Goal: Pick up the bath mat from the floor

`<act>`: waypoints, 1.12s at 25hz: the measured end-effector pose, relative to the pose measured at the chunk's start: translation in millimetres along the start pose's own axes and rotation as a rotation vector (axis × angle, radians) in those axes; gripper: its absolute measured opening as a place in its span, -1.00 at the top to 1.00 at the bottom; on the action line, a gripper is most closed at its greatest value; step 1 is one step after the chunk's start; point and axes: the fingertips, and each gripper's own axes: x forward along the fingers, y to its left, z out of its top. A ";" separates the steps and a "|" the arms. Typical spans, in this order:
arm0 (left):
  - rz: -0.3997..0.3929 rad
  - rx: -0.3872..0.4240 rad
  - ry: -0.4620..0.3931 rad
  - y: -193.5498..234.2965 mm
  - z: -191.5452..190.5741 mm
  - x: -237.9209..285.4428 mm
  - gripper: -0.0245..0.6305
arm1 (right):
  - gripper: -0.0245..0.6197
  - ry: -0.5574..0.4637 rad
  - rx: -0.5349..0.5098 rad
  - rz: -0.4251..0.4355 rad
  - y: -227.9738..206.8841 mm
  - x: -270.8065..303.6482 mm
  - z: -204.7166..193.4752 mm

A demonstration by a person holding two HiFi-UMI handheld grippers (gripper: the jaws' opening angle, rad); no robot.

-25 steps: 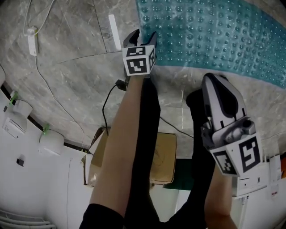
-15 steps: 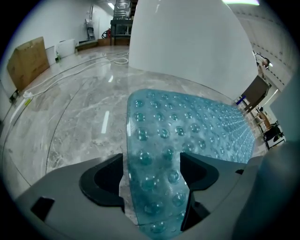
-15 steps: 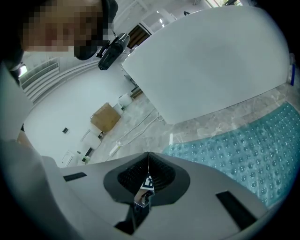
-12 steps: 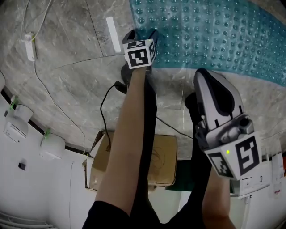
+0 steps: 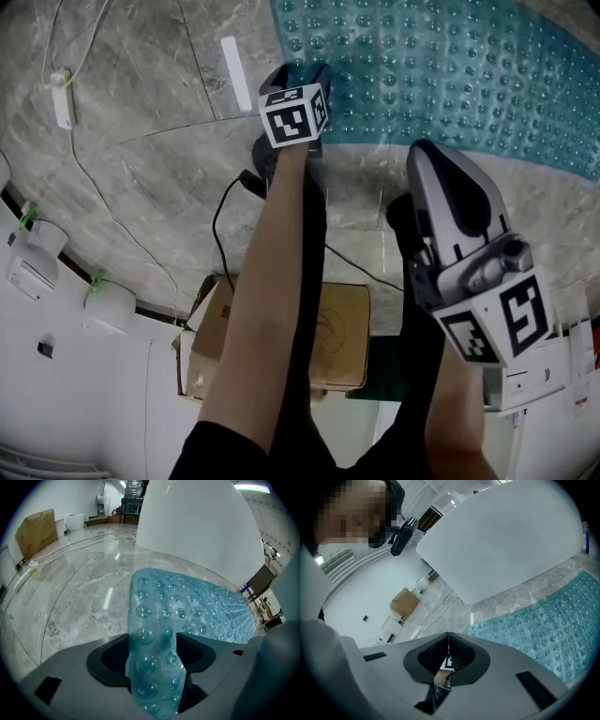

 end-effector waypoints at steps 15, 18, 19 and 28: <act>-0.142 0.059 0.053 -39.5 3.5 -10.6 0.60 | 0.88 -0.011 0.026 -0.007 -9.6 -0.4 3.8; -0.166 0.072 0.071 -48.1 7.7 -22.7 0.64 | 0.88 -0.009 0.001 -0.026 -14.6 -6.5 2.4; -0.173 0.080 0.077 -52.1 8.3 -28.0 0.65 | 0.88 -0.011 -0.002 -0.035 -16.5 -9.8 2.8; -0.277 0.125 0.078 -108.7 30.2 -100.5 0.71 | 0.88 0.013 -0.058 -0.020 18.8 -54.0 6.0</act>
